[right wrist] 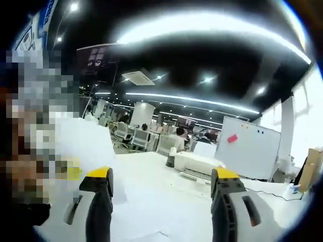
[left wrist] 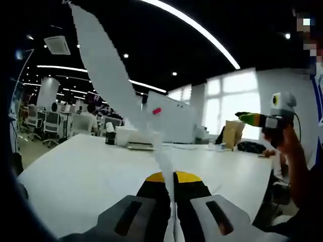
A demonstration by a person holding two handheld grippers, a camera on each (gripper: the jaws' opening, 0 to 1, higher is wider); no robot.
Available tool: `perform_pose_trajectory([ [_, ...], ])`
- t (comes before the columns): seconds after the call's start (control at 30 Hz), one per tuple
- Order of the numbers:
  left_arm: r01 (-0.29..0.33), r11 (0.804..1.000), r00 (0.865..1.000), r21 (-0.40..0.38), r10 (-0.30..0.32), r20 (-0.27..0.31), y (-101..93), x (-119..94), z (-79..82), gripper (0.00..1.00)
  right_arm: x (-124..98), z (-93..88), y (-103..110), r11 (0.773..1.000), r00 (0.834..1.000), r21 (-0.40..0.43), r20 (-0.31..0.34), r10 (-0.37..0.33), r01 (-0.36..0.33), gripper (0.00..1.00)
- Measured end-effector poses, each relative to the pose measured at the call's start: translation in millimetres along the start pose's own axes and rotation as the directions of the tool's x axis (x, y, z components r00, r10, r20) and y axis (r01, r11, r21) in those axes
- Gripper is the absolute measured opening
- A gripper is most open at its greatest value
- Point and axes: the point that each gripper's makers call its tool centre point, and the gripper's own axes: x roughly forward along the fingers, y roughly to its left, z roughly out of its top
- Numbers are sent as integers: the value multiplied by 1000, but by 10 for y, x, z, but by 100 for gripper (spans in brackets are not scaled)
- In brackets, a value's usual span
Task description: Organize the stack of printing papers by aligning and flattening the scattered papers on the table
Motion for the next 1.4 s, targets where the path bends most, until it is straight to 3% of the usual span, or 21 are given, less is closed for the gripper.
perform_pose_trajectory([
  [0.3,-38,998,999,59,39,-17,93,-46,-21,5,76,-222,-131,999,999,44,-48,-23,26,84],
  [0.77,-71,993,997,99,73,-20,195,-118,4,5,186,-512,-199,997,994,70,-110,-21,29,85],
  [1.1,-80,987,996,141,83,-22,198,-136,-13,6,337,-827,-227,995,987,98,-158,-8,23,85],
  [1.3,-103,971,993,217,111,-27,219,-159,-25,6,353,-987,-231,995,978,97,-209,-10,31,84],
  [1.4,-120,947,989,299,139,-41,255,-164,-62,6,343,-964,-235,995,980,99,-201,-12,33,84],
])
